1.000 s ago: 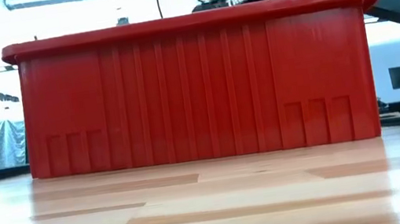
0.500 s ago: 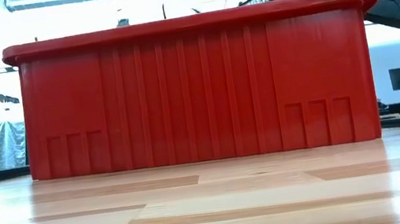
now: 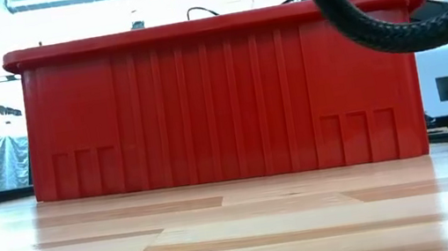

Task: Pick and place slides into bin
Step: Adjust the black slides in the red organizer bin

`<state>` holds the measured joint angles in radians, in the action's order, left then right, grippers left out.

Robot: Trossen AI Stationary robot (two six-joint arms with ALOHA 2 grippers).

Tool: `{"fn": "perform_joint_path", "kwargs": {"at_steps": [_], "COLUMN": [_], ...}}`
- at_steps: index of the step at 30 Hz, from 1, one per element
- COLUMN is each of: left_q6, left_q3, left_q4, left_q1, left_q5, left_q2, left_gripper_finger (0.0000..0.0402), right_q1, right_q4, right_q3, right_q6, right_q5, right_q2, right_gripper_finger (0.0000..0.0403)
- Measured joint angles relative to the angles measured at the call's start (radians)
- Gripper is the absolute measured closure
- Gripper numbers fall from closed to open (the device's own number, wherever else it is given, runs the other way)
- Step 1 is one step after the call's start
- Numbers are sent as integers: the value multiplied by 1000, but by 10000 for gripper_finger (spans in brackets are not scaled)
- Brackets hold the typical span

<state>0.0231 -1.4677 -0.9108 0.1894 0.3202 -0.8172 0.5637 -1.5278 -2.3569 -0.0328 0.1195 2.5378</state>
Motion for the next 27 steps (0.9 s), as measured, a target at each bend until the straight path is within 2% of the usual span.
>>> {"fn": "perform_joint_path", "kwargs": {"at_steps": [9, 22, 27], "left_q6": [0, 0, 0], "left_q3": [0, 0, 0], "left_q4": [-15, -44, -51], "left_q1": [0, 0, 0], "left_q5": [0, 0, 0], "left_q2": [0, 0, 0], "left_gripper_finger": [214, 214, 214], "right_q1": [66, 72, 72], "right_q4": [-12, -35, -42], "right_q3": [1, 1, 1], "right_q6": [-72, -120, -149], "right_q5": [5, -144, -168], "right_q2": [1, -5, -7], "right_gripper_finger": [403, 403, 403]}}
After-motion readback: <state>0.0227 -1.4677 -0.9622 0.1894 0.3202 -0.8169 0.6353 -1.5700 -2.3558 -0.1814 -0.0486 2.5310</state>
